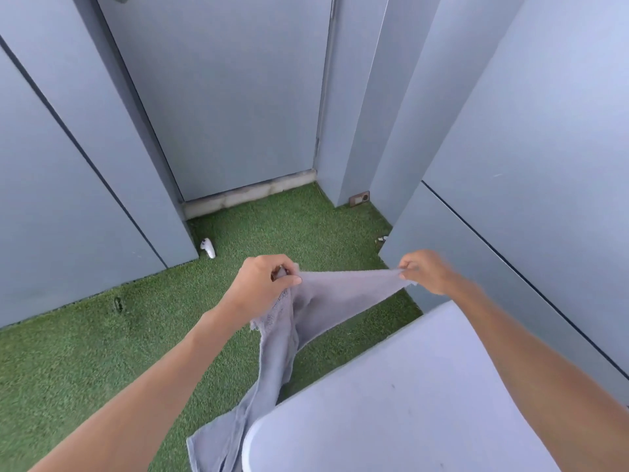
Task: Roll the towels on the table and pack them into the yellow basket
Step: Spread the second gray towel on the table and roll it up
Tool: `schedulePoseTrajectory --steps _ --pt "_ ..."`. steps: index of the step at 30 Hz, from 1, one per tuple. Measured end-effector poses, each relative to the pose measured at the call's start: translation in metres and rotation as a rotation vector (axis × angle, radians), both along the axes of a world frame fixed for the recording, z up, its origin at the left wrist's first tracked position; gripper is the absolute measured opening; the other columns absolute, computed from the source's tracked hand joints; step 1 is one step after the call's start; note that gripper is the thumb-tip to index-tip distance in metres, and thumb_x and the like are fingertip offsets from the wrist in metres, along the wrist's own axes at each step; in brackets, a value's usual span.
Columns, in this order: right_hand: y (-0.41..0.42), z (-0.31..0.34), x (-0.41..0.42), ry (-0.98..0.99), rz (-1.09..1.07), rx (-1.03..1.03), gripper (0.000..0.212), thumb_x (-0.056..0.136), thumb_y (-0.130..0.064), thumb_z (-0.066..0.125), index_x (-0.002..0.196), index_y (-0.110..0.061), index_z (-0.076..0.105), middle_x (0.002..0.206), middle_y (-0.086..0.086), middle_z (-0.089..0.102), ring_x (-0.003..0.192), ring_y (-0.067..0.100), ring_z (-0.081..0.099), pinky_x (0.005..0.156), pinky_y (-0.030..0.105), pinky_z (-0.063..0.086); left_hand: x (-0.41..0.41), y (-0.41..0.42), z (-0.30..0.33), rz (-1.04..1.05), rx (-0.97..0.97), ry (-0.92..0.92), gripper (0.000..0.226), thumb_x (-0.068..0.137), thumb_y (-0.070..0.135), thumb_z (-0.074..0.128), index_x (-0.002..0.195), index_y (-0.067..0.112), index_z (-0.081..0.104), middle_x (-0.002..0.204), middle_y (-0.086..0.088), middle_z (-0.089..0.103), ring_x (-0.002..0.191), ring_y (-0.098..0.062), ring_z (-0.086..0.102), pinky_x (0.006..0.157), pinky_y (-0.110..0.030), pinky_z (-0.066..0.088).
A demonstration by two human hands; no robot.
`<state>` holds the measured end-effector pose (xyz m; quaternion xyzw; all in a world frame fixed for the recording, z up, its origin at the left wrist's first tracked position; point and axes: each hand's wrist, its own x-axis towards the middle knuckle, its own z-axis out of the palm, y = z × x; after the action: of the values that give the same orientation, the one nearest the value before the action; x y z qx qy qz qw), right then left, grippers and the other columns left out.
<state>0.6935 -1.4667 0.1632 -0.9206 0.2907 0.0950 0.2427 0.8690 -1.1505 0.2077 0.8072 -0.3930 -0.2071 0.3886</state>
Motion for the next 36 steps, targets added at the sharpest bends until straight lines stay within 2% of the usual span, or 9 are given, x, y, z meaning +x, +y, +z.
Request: schedulePoseTrajectory --steps 3,6,8,10,14,20,25,30,36 --pt "-0.025 -0.013 -0.017 -0.063 -0.256 -0.066 0.02 0.084 -0.004 0.06 0.075 -0.02 0.065 0.076 0.009 0.069 0.049 0.017 0.063 0.052 0.034 0.052 -0.021 0.005 -0.024 -0.115 0.216 -0.081 0.021 0.087 0.006 0.06 0.101 0.021 0.066 0.073 0.011 0.062 0.054 0.001 0.05 0.058 -0.017 0.043" --pt "-0.056 -0.026 -0.048 -0.149 -0.457 -0.11 0.025 0.08 0.001 0.054 0.072 -0.02 0.067 0.075 0.015 0.071 0.066 0.029 0.07 0.064 0.04 0.056 -0.038 0.034 -0.066 -0.103 0.394 -0.063 0.045 0.09 0.001 0.051 0.125 0.029 0.053 0.08 0.004 0.064 0.054 -0.001 0.055 0.053 -0.019 0.049" --pt "-0.066 -0.032 -0.07 -0.164 -0.517 -0.193 0.019 0.079 -0.003 0.053 0.077 -0.005 0.072 0.076 0.019 0.07 0.076 0.032 0.068 0.067 0.029 0.046 -0.053 0.06 -0.09 -0.065 0.516 -0.049 0.029 0.092 0.009 0.056 0.12 0.016 0.058 0.089 -0.003 0.068 0.069 -0.012 0.066 0.064 -0.026 0.056" --pt "-0.072 -0.042 -0.09 -0.173 -0.604 -0.228 0.019 0.081 -0.001 0.054 0.081 0.002 0.072 0.082 0.021 0.071 0.082 0.033 0.067 0.069 0.026 0.039 -0.068 0.086 -0.111 0.009 0.557 -0.021 0.007 0.093 0.019 0.06 0.098 0.017 0.065 0.081 0.001 0.069 0.066 -0.014 0.066 0.06 -0.026 0.055" --pt "-0.073 -0.072 -0.118 -0.154 -0.692 -0.225 0.017 0.082 0.004 0.057 0.089 0.003 0.073 0.09 0.024 0.071 0.09 0.036 0.066 0.078 0.035 0.048 -0.099 0.132 -0.138 0.154 0.476 0.022 0.019 0.084 0.031 0.071 0.07 0.031 0.057 0.069 0.012 0.064 0.059 -0.006 0.062 0.055 -0.033 0.054" --pt "-0.063 -0.102 -0.142 -0.051 -0.712 -0.213 0.013 0.086 -0.003 0.057 0.086 -0.002 0.07 0.089 0.023 0.069 0.092 0.04 0.062 0.074 0.034 0.042 -0.154 0.166 -0.149 0.275 0.353 -0.002 0.024 0.078 0.017 0.076 0.071 0.028 0.057 0.071 0.013 0.058 0.057 -0.004 0.057 0.048 -0.03 0.048" --pt "-0.064 -0.106 -0.16 0.036 -0.731 -0.251 0.015 0.09 -0.004 0.049 0.084 -0.002 0.063 0.093 0.026 0.064 0.097 0.043 0.058 0.071 0.034 0.032 -0.168 0.166 -0.151 0.356 0.281 0.019 0.018 0.08 0.009 0.073 0.073 0.02 0.06 0.074 0.008 0.059 0.066 -0.007 0.058 0.057 -0.024 0.045" --pt "-0.053 -0.108 -0.188 0.021 -0.788 -0.243 0.016 0.094 -0.006 0.042 0.093 -0.007 0.058 0.103 0.026 0.06 0.102 0.042 0.055 0.073 0.034 0.034 -0.189 0.176 -0.154 0.479 0.208 0.093 0.023 0.083 0.006 0.069 0.069 0.018 0.057 0.072 0.002 0.062 0.078 -0.007 0.058 0.067 -0.012 0.042" --pt "-0.043 -0.11 -0.233 0.024 -0.8 -0.261 0.014 0.093 -0.006 0.046 0.093 -0.002 0.06 0.098 0.026 0.061 0.104 0.044 0.054 0.078 0.041 0.043 -0.226 0.193 -0.165 0.517 0.184 0.079 0.02 0.081 0.007 0.072 0.071 0.016 0.058 0.07 0.002 0.065 0.08 -0.007 0.059 0.067 -0.015 0.041"
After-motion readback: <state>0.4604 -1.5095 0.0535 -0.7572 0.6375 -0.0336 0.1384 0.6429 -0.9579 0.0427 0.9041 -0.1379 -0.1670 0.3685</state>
